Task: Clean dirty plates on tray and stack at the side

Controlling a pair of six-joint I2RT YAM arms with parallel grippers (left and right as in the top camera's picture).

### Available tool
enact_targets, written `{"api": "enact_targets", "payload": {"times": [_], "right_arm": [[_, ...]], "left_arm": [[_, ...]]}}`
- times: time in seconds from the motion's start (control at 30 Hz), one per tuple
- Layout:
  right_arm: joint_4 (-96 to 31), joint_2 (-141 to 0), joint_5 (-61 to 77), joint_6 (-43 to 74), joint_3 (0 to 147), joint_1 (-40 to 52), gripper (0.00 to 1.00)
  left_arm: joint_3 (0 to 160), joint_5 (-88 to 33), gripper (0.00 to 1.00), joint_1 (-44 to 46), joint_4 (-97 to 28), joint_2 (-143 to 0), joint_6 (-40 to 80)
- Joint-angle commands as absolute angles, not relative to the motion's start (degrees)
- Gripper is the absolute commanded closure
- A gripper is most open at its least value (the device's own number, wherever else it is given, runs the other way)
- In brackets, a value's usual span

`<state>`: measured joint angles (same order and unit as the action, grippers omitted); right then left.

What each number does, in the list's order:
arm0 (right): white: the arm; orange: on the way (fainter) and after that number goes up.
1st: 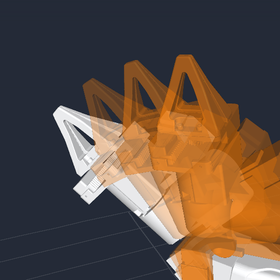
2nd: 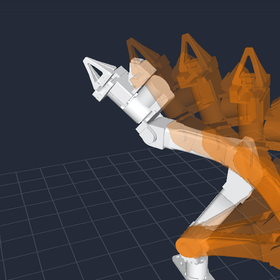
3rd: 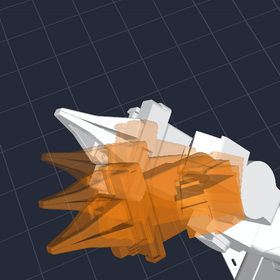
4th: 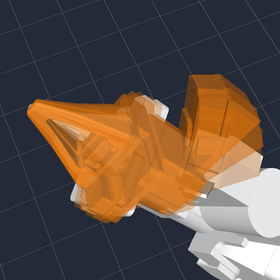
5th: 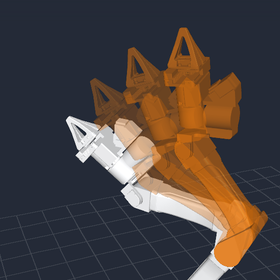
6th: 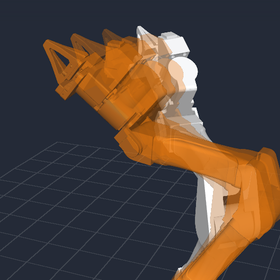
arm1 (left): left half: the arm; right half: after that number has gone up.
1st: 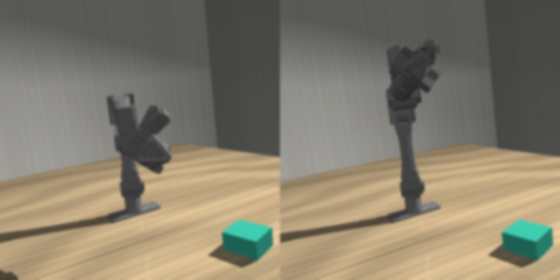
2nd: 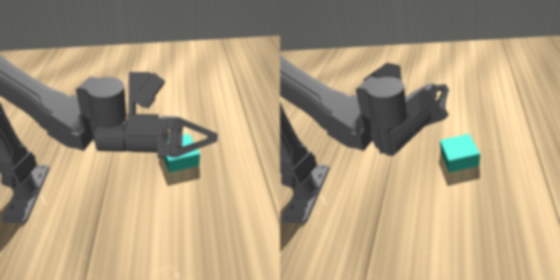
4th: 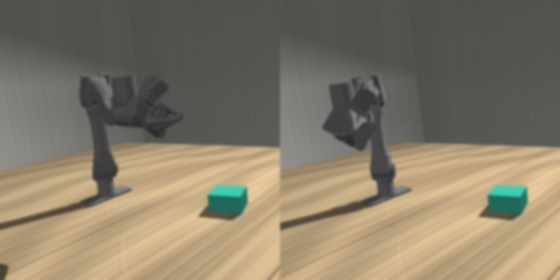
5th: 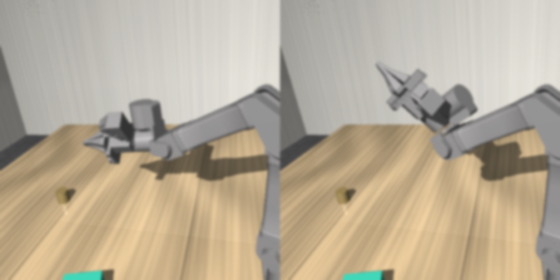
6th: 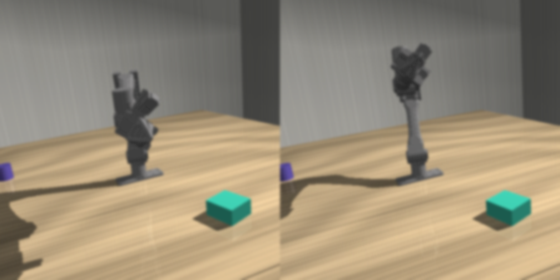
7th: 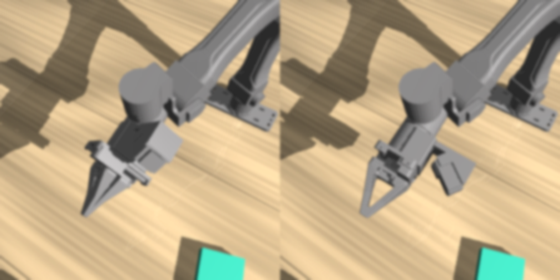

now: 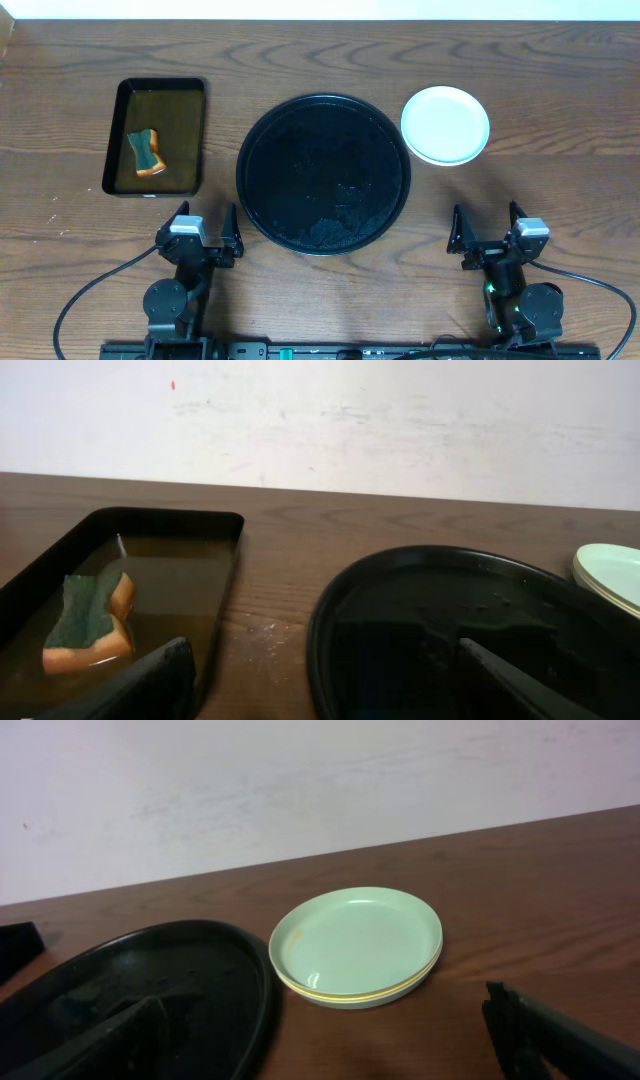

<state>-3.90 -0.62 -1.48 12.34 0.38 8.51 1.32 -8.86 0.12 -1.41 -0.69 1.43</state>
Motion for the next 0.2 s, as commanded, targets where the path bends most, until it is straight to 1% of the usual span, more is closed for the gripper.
{"api": "enact_targets", "payload": {"times": [0.0, 0.17], "right_arm": [[-4.12, -0.3, -1.45, 11.51, 0.32, 7.88, 0.01], [-4.12, -0.3, -1.45, 11.51, 0.32, 7.88, 0.01]], "left_arm": [[0.23, -10.52, 0.19, 0.4, -3.11, -0.23, 0.67], [0.23, -10.52, 0.19, 0.4, -3.11, -0.23, 0.67]]}}
